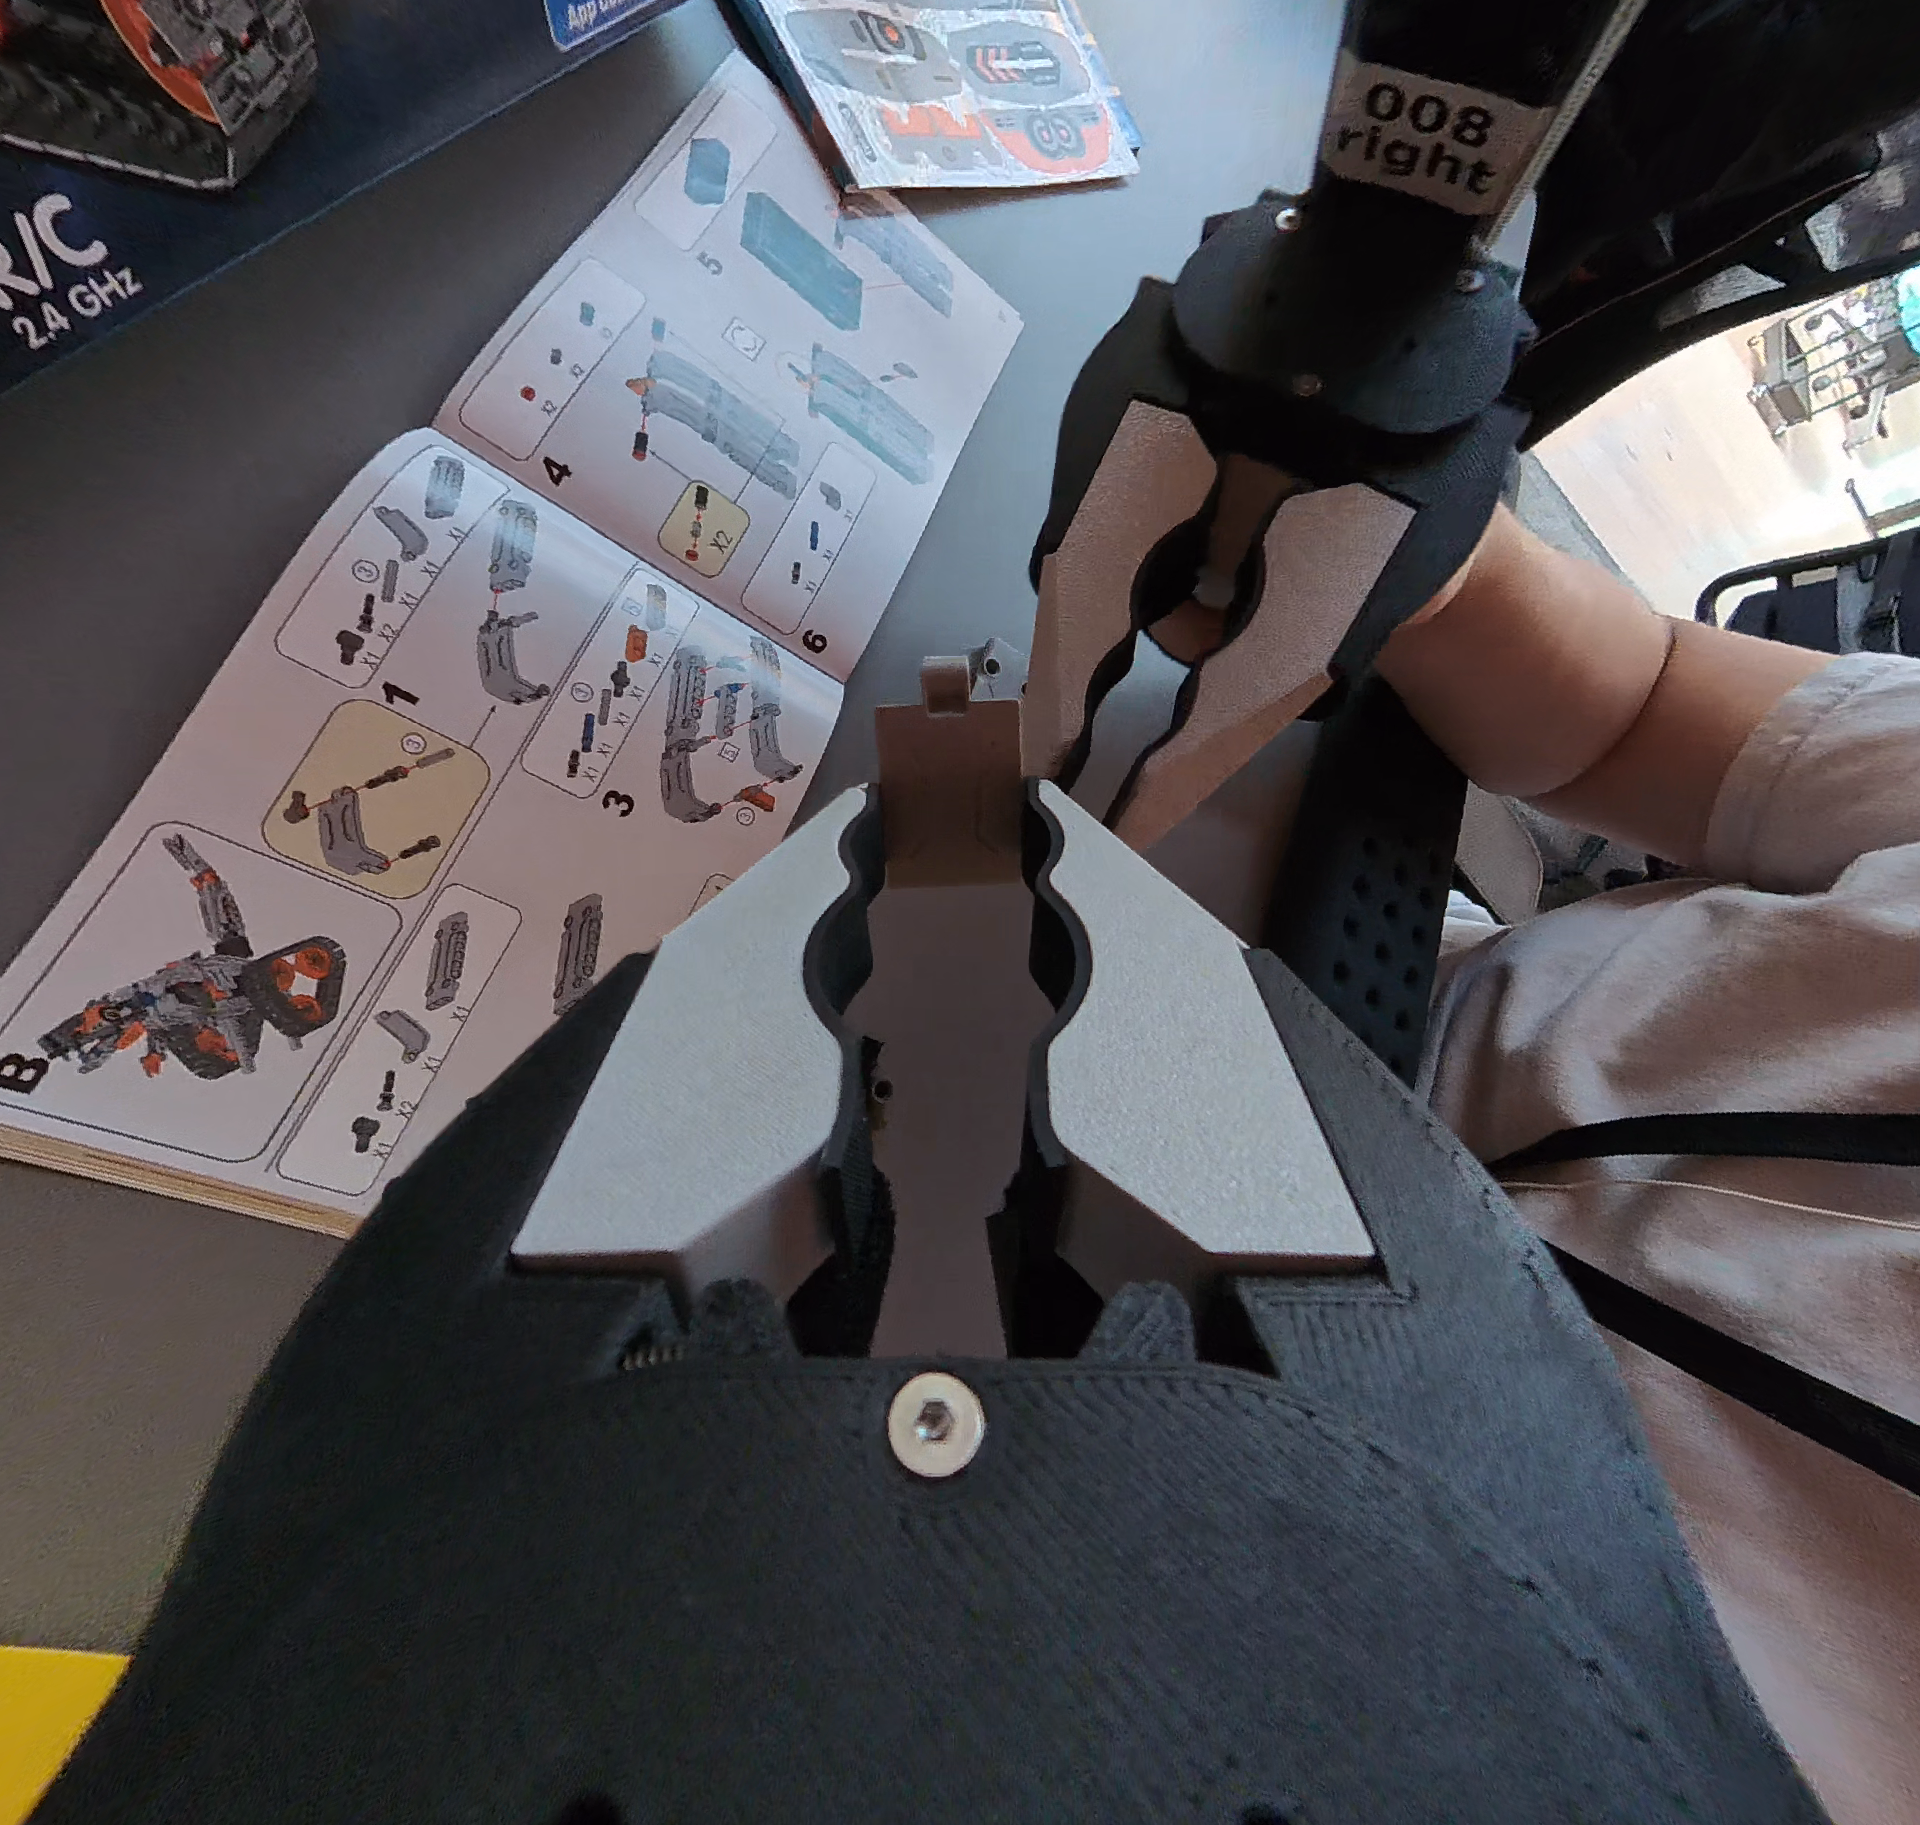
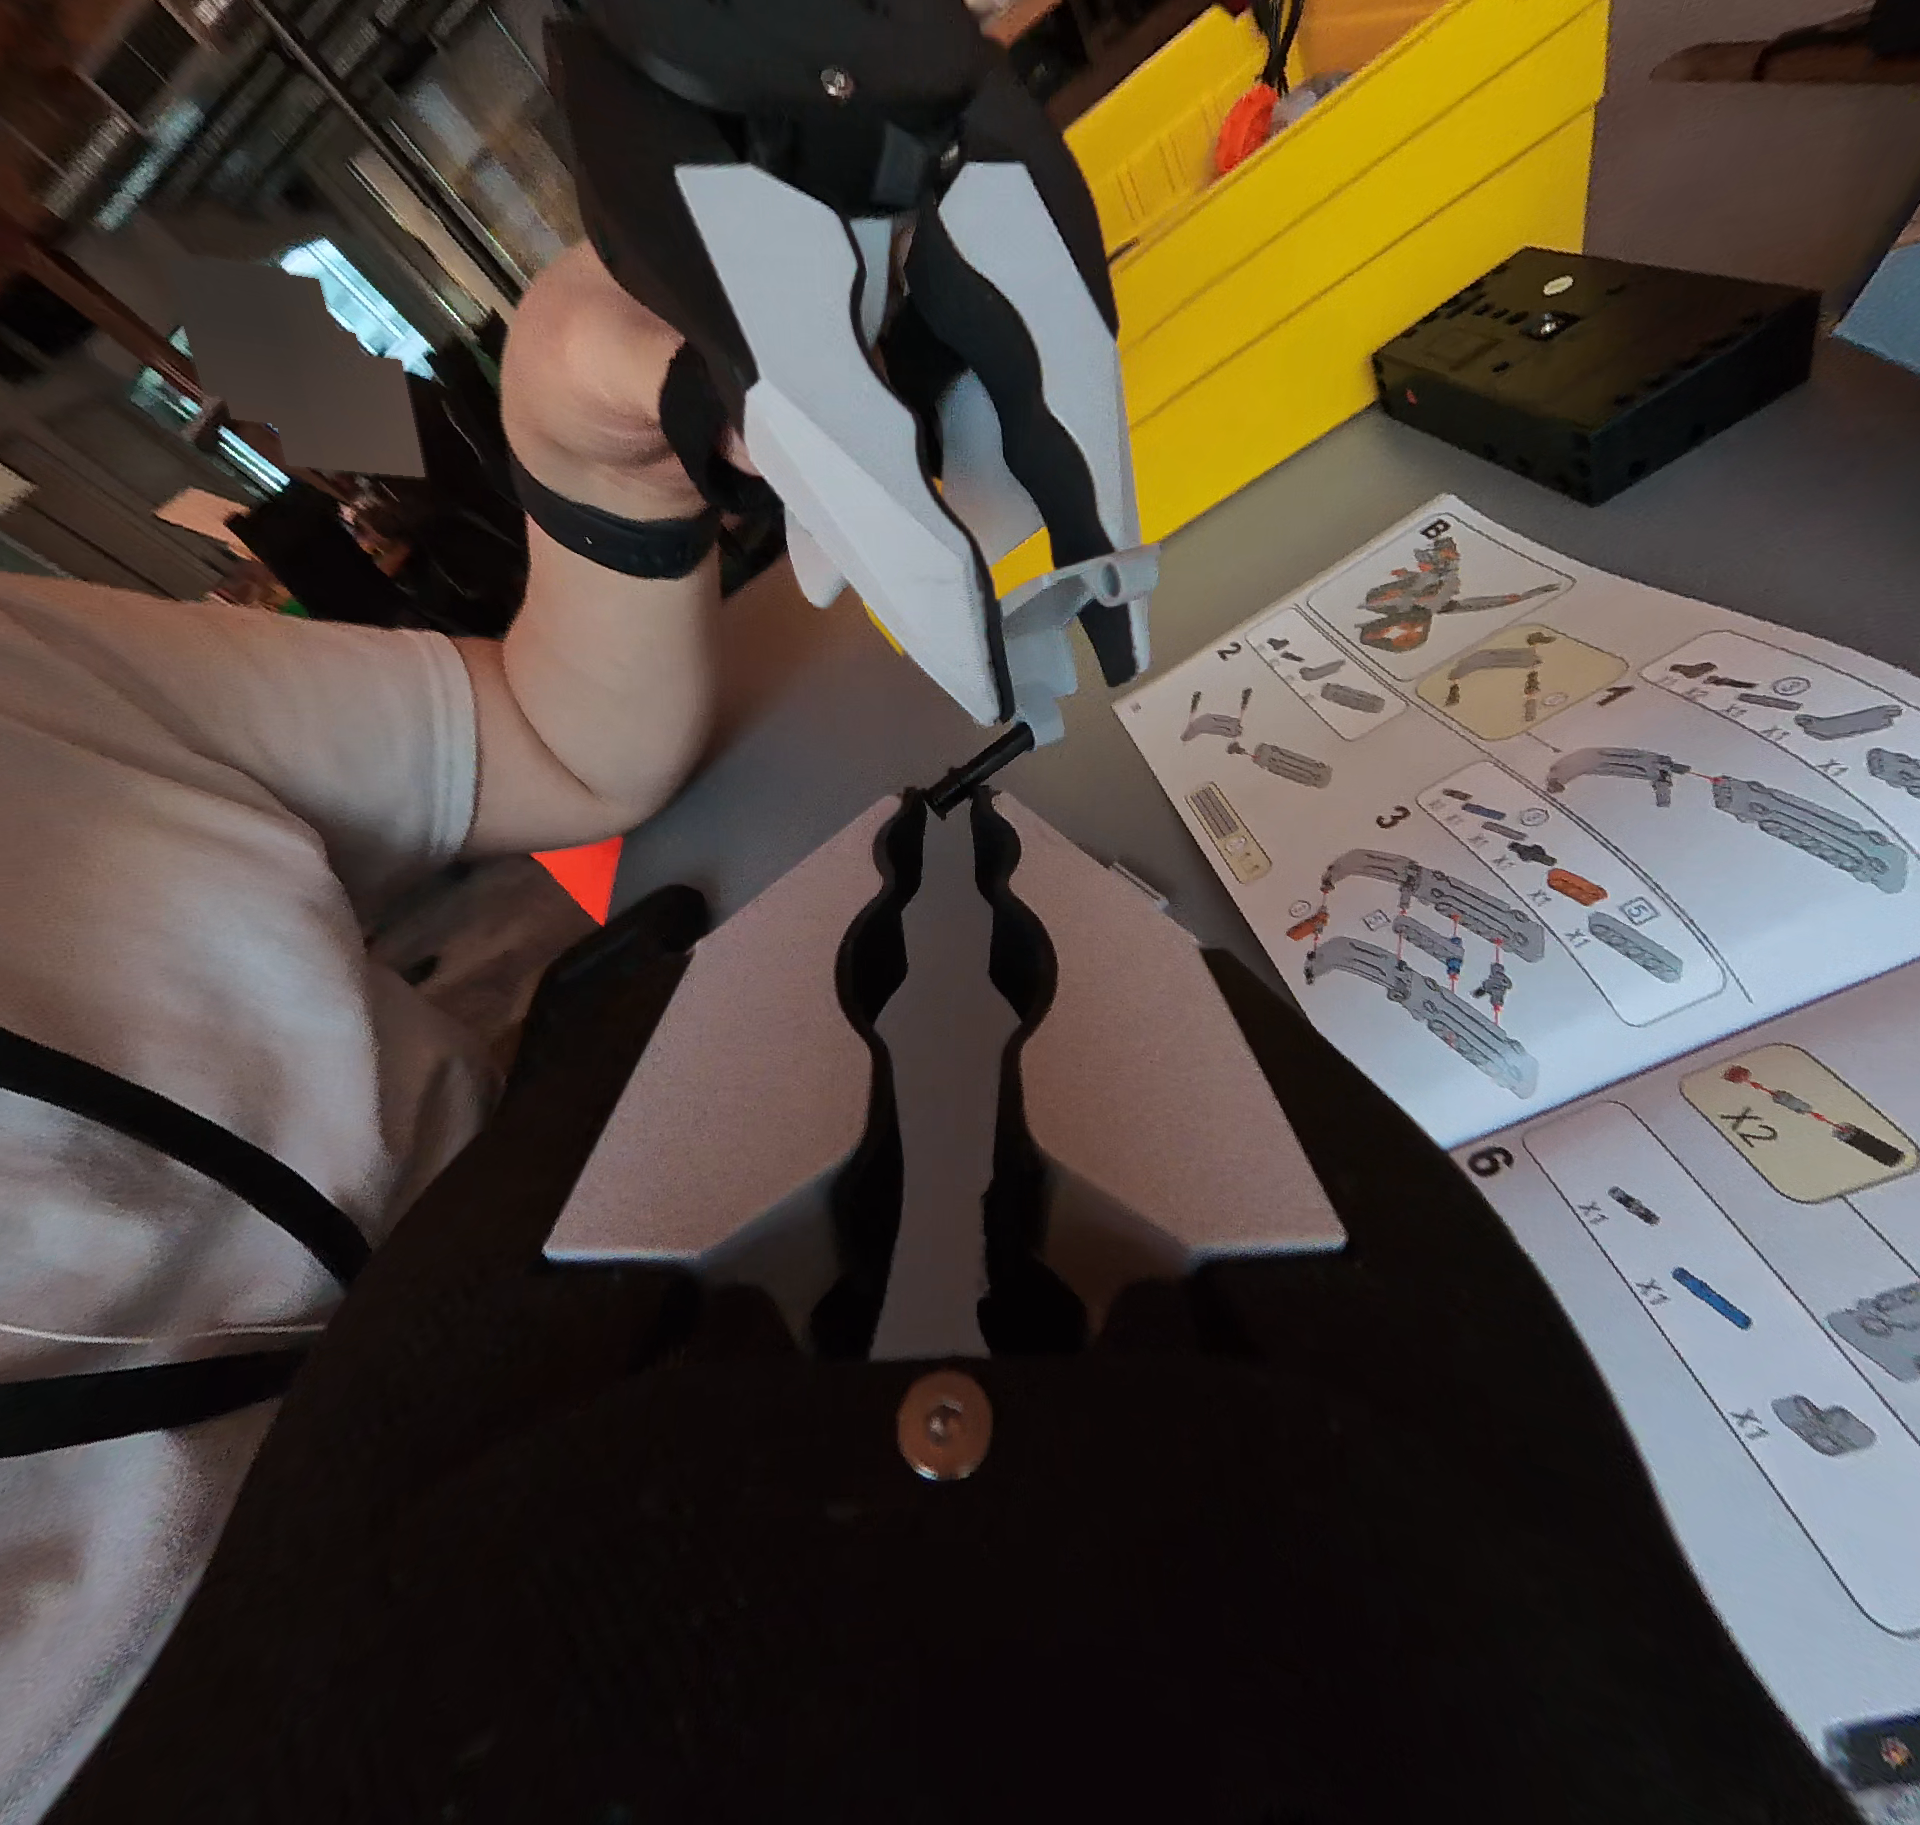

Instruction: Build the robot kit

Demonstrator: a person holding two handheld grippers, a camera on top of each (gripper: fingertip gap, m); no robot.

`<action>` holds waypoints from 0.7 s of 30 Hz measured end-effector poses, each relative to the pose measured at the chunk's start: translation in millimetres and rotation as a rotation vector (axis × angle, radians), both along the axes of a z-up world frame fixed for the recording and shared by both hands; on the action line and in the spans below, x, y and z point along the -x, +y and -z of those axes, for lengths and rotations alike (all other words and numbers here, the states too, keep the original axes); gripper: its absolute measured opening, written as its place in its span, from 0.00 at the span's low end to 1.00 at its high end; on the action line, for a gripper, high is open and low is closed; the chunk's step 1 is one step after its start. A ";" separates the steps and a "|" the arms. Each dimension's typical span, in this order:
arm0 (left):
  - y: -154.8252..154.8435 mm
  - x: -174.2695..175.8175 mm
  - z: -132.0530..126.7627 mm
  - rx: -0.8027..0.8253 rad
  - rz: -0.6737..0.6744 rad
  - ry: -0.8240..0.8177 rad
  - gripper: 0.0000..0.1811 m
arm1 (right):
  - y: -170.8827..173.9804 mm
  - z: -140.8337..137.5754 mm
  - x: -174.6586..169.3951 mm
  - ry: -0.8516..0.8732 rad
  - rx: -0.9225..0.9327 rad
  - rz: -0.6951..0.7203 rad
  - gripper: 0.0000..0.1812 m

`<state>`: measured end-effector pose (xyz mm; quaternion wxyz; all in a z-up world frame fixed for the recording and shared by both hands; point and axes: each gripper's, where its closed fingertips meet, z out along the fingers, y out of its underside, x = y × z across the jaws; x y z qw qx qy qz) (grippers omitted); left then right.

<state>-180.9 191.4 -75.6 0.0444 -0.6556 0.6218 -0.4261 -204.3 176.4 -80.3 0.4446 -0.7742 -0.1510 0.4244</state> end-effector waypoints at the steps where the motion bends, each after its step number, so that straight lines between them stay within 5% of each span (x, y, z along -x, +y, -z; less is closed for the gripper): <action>1: -1.0 0.3 3.7 0.006 0.003 0.019 0.14 | -1.5 4.4 0.8 -0.031 0.010 -0.009 0.04; 5: 8.5 1.8 17.3 -0.082 -0.020 0.077 0.14 | -17.7 21.7 12.2 -0.133 0.068 -0.127 0.04; 13: 23.0 9.2 11.3 -0.166 -0.050 0.083 0.13 | -56.0 97.6 26.1 -0.735 0.026 -0.429 0.05; 17: 20.4 10.4 8.8 -0.168 -0.039 0.080 0.14 | -53.1 97.4 27.0 -0.777 -0.058 -0.435 0.05; 21: 16.4 11.9 6.3 -0.167 -0.025 0.078 0.14 | -48.0 94.3 17.7 -0.731 0.023 -0.281 0.17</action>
